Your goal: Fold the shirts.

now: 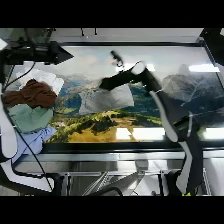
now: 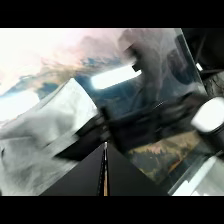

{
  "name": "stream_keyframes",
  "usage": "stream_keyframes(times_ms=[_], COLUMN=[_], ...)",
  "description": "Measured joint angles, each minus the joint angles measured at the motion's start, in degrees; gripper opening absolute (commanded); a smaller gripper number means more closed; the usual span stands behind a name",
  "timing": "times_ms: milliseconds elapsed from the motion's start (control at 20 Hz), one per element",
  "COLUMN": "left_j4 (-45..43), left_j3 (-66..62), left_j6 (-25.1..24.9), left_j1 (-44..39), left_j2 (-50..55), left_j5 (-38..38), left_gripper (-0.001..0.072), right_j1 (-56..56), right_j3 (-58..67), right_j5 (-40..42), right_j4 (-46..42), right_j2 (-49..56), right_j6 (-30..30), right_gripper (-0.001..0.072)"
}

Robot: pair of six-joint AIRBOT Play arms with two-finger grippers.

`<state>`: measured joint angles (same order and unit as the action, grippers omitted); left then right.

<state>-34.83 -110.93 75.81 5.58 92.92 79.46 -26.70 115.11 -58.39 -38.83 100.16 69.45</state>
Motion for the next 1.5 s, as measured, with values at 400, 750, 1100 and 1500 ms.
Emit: stream_keyframes(times_ms=[400,750,1100,1500], left_j4=[-0.02,0.07,0.09,0.13], left_j3=[11.10,12.35,12.44,12.46], left_j6=[-4.57,-6.03,-6.27,-6.43], left_j1=[6.75,7.76,7.82,7.82], left_j2=[-7.89,-8.61,-8.66,-8.66], left_j5=[1.36,1.31,1.18,1.18], left_gripper=[0.0012,0.0012,0.0012,0.0012], right_j1=[-9.86,1.25,14.51,15.89], right_j3=[-0.11,0.02,-1.51,-1.57], right_j5=[14.84,5.97,-8.35,-11.39], right_j4=[-0.24,-11.82,-27.28,-21.51], right_j2=[7.15,-8.17,-6.19,5.40], right_j6=[-1.70,1.31,10.56,11.04], right_gripper=[0.0379,0.0379,0.0546,0.0544])
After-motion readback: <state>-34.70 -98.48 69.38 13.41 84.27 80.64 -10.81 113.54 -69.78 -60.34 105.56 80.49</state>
